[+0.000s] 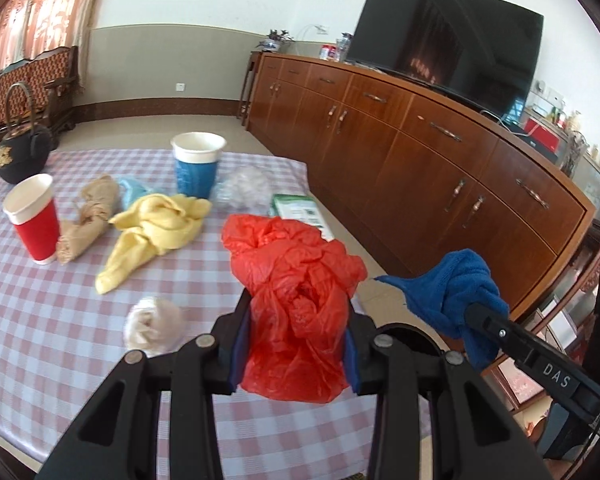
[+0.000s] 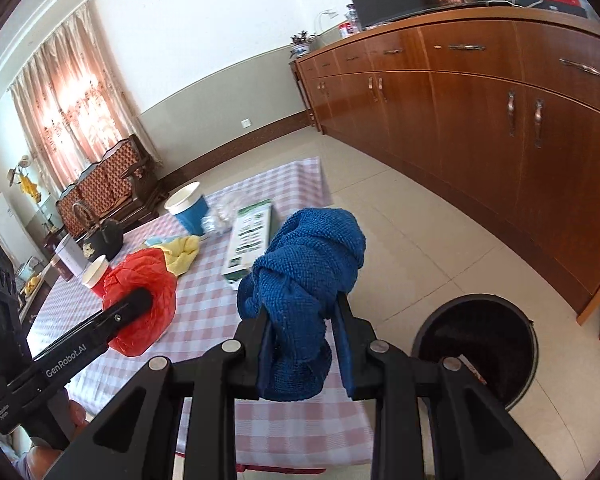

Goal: Collect trash
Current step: 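Carry the red bag and blue towel with both tools over the black bin, then open the left tool to drop the bag while the right tool drops the towel into the bin, then move both open tools back over the table, then reach the left tool around the red paper cup while the right tool reaches the green carton, then close the left tool on the red paper cup while the right tool grips the green carton, then carry the red cup and green carton with both tools over the black bin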

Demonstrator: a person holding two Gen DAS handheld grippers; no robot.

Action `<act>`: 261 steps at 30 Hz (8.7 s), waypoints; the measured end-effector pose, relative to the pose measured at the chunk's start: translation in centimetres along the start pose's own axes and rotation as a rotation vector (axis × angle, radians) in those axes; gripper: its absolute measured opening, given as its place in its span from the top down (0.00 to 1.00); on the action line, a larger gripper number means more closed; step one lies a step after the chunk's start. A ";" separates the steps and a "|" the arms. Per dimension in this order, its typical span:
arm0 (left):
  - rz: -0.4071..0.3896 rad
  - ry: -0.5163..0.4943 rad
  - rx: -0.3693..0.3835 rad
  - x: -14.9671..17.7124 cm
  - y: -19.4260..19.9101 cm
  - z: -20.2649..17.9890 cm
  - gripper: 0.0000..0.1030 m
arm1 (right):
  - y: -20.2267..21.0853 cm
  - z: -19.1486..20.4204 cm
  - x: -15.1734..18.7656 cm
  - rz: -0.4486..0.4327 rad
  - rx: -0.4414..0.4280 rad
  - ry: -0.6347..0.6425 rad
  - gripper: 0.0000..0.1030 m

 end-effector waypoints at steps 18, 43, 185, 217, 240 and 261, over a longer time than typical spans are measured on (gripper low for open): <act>0.231 -0.171 0.164 3.7 -10.8 -17.9 0.62 | 1.3 -20.5 3.4 0.078 0.218 -0.241 0.75; 0.394 -0.171 0.050 6.9 -20.7 -20.6 0.33 | -3.1 -27.8 1.6 0.164 0.249 -0.374 0.64; 0.000 0.355 -0.393 -5.2 -2.5 27.6 0.32 | -21.1 14.6 -5.4 0.243 0.053 0.201 0.39; -0.048 0.267 -0.308 -2.9 0.9 23.2 0.44 | -16.5 13.2 -2.5 0.232 -0.027 0.210 0.46; 0.008 0.179 -0.244 -0.1 0.8 16.6 0.44 | -15.9 12.7 -0.5 0.280 -0.041 0.209 0.37; -0.017 0.122 -0.201 -0.2 2.4 12.5 0.44 | -9.8 10.7 0.3 0.186 -0.089 0.170 0.45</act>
Point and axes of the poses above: each gripper's, at about its wrist camera, not at the fingertips, and y roughly against the way its jaws point, z to its left, x to its underside, the point moved 8 cm from there along -y, roughly the way its jaws point, and after that the axes turned 12 degrees about z, right-handed, at the moved point
